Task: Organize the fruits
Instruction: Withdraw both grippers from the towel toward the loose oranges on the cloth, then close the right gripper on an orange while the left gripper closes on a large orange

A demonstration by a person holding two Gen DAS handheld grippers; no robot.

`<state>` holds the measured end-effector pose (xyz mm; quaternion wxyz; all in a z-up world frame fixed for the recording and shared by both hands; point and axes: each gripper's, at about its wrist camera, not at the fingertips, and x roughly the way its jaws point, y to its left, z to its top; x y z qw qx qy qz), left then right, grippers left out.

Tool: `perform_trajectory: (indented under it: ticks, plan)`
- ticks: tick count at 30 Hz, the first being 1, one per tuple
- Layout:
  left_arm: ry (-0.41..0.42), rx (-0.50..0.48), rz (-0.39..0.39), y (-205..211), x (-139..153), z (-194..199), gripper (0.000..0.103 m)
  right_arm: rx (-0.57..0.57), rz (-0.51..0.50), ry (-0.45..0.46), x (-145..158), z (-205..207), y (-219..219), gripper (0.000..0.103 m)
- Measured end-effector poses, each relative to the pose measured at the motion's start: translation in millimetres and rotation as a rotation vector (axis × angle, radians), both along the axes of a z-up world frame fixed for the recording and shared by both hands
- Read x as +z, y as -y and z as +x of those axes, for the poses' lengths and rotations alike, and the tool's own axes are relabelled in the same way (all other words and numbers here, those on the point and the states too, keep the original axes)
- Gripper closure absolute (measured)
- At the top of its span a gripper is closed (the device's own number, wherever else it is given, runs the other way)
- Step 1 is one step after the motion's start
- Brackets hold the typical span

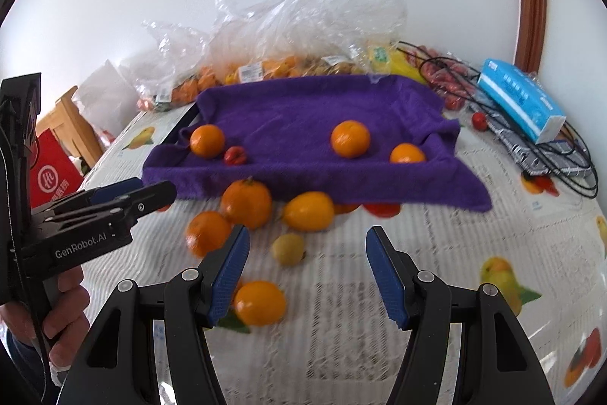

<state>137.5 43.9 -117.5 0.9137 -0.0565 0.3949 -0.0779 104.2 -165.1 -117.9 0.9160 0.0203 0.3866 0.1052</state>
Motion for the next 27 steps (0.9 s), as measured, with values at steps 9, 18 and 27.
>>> perform_trajectory:
  ticks: [9, 18, 27]
  plan:
    - [-0.019, 0.07, -0.019, -34, -4, -23, 0.045, 0.037, -0.01, -0.04, -15, -24, -16, 0.04]
    - [-0.026, 0.075, -0.018, -38, -6, -37, 0.044, 0.05, -0.043, -0.048, -28, -29, -25, 0.049]
    - [-0.026, 0.065, 0.006, -34, -6, -38, 0.045, 0.04, -0.016, -0.06, -41, -15, -20, 0.058]
